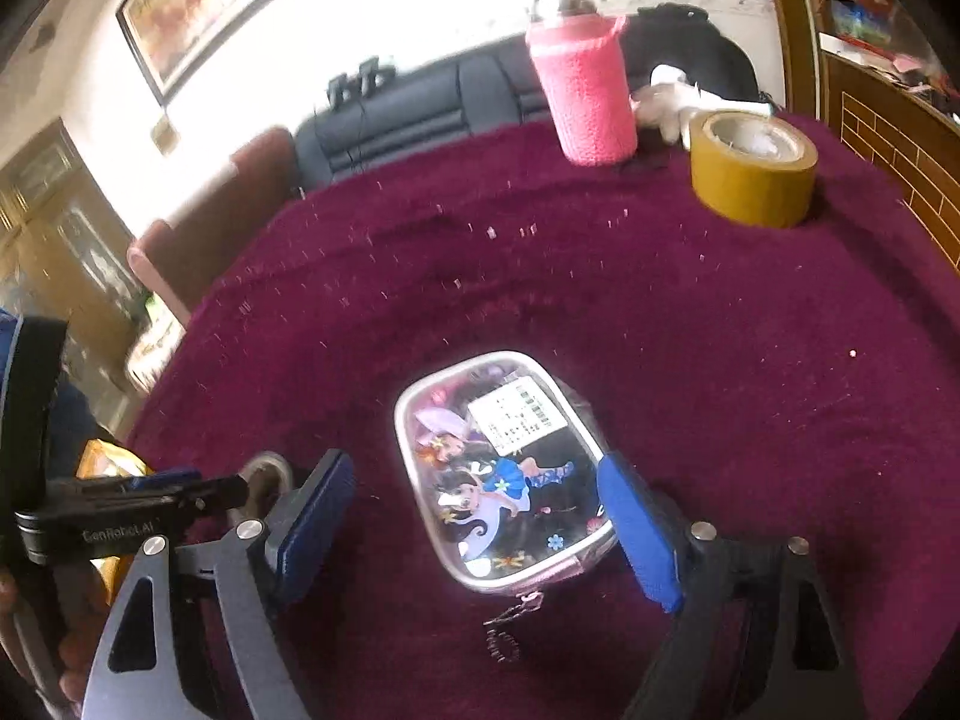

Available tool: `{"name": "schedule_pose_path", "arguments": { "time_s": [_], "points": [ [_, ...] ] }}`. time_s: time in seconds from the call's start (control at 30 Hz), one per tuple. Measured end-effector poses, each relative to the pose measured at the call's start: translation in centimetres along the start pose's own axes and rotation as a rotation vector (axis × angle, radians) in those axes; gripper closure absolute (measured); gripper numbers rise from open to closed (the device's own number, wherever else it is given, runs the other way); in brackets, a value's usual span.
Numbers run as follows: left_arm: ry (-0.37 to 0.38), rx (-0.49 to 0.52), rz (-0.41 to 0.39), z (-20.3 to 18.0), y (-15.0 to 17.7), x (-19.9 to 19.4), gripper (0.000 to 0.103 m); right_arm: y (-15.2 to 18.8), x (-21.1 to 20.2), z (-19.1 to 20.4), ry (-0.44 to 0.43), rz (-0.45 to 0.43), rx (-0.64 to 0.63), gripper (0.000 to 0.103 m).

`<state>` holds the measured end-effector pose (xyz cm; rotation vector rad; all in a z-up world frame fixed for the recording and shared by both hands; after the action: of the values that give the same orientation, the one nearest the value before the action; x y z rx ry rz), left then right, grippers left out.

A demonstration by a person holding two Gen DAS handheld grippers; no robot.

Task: Organize objects
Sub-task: 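Grasp the black tape roll with the left tool, then grasp the pink pencil case with the right tool while the left tool holds the tape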

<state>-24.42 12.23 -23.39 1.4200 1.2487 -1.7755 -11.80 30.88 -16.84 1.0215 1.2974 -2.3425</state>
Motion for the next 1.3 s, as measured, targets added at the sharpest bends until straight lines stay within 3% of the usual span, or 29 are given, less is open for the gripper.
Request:
{"name": "schedule_pose_path", "arguments": {
  "time_s": [0.1, 0.23, 0.27, 0.43, 0.47, 0.53, 0.63, 0.7, 0.73, 0.77, 0.8, 0.87, 1.13, 1.2, 1.3],
  "points": [
    [-0.02, 0.005, 0.012, -0.3, 0.4, 1.0, 0.06, -0.2, 0.6, 0.9, -0.001, 0.0, -0.041, 0.008],
    [-0.073, 0.006, -0.017, -0.3, 0.1, 0.9, 0.08, 0.1, 1.3, 1.0, 0.086, 0.003, -0.092, 0.01],
    [-0.065, 0.008, -0.017, -0.5, 0.2, 0.9, 0.093, 0.1, 1.2, 1.0, 0.094, 0.0, -0.098, 0.016],
    [-0.029, -0.008, -0.011, -0.6, 1.4, -0.3, 0.096, -0.2, 1.1, 0.4, 0.131, -0.016, -0.105, 0.043],
    [-0.021, -0.013, -0.011, -0.5, 1.7, -0.6, 0.096, -0.3, 0.8, 0.6, 0.121, -0.027, -0.103, 0.066],
    [-0.002, -0.031, -0.01, -0.2, 2.8, -1.6, 0.096, -0.3, 0.6, 0.5, 0.122, -0.026, -0.088, 0.087],
    [0.022, -0.038, -0.02, 0.4, 4.2, -3.4, 0.096, -0.2, 0.5, 0.5, 0.071, -0.029, -0.06, 0.087],
    [0.042, -0.044, -0.036, 0.6, 5.3, -4.8, 0.096, -0.6, -0.1, 0.4, -0.006, -0.036, -0.006, 0.078],
    [0.049, -0.046, -0.044, 0.8, 6.0, -5.5, 0.096, -0.8, -0.5, 0.4, -0.032, -0.05, 0.019, 0.049],
    [0.056, -0.047, -0.048, 1.1, 6.7, -6.1, 0.096, -1.1, -1.1, 0.2, -0.054, -0.069, 0.038, 0.01],
    [0.065, -0.043, -0.056, 1.3, 7.6, -6.8, 0.096, -1.6, -2.0, 0.0, -0.062, -0.11, 0.048, 0.0],
    [0.081, -0.029, -0.073, 1.7, 9.4, -8.2, 0.096, -2.0, -2.8, -0.3, -0.026, -0.15, 0.033, 0.0],
    [0.138, -0.025, -0.096, 3.9, 14.5, -11.4, 0.096, -0.2, 1.7, -0.3, 0.059, -0.001, -0.072, 0.0],
    [0.143, -0.035, -0.1, 4.8, 15.2, -12.1, 0.096, 0.4, 2.6, 0.0, 0.05, 0.02, -0.083, 0.003],
    [0.149, -0.043, -0.125, 6.3, 15.6, -13.2, 0.096, 0.6, 3.0, 0.0, 0.128, 0.022, -0.134, 0.016]
  ]
}}
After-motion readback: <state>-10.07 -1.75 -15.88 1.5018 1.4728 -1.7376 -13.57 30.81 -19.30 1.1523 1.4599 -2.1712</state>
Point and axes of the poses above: each gripper's, at about its wrist camera, not at the fingertips, and x roughly the way its jaws point, z to its left, y to its underside, the point moved 9 cm from there along x, roughly the way its jaws point, and after that the axes turned 4 degrees about -y, right-handed, at the moved point
